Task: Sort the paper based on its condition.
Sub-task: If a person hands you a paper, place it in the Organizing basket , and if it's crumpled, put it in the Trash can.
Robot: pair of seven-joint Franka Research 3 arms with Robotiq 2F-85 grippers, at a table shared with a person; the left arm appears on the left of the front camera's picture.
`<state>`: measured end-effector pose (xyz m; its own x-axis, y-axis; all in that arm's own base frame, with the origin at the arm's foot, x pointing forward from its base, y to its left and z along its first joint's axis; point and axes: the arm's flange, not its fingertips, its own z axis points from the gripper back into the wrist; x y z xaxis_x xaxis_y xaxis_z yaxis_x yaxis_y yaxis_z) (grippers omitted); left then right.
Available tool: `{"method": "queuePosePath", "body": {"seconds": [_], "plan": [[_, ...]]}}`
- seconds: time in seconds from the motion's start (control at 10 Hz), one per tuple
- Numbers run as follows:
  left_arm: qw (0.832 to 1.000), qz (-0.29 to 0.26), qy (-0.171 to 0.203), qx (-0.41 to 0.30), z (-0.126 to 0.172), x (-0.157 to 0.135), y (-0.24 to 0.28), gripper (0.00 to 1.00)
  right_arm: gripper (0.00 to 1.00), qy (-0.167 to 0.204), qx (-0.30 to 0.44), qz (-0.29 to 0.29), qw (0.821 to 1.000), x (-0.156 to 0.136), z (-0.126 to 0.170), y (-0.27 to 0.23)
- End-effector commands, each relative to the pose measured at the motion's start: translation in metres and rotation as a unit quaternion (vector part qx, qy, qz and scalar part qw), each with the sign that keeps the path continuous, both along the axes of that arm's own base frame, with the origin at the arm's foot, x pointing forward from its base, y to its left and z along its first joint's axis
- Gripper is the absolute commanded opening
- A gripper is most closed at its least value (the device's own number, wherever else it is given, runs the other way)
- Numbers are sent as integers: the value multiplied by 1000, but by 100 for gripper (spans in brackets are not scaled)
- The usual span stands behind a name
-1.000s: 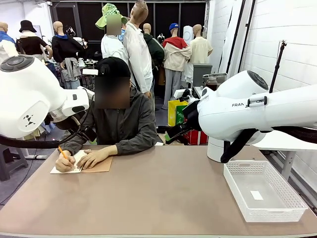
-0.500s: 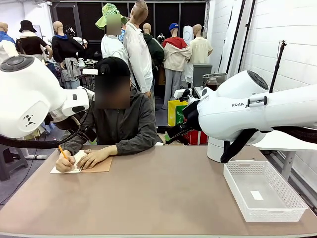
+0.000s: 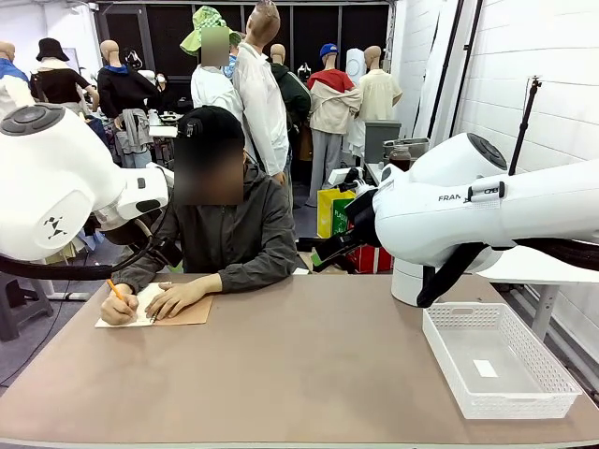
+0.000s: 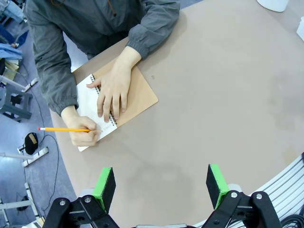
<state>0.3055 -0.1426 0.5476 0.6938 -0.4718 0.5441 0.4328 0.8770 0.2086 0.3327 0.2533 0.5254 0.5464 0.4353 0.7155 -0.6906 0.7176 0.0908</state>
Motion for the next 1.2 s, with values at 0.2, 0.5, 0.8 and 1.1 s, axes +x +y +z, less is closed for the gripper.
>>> {"method": "queuePosePath", "body": {"seconds": [0.2,0.5,0.8,1.1], "plan": [[1000,-5,2,2,0,1,2,100,100,7,-1,-1,1000,1,1,0],[1000,-5,2,2,0,1,2,100,100,7,-1,-1,1000,1,1,0],[1000,-5,2,2,0,1,2,100,100,7,-1,-1,1000,1,1,0],[1000,-5,2,2,0,1,2,100,100,7,-1,-1,1000,1,1,0]]}}
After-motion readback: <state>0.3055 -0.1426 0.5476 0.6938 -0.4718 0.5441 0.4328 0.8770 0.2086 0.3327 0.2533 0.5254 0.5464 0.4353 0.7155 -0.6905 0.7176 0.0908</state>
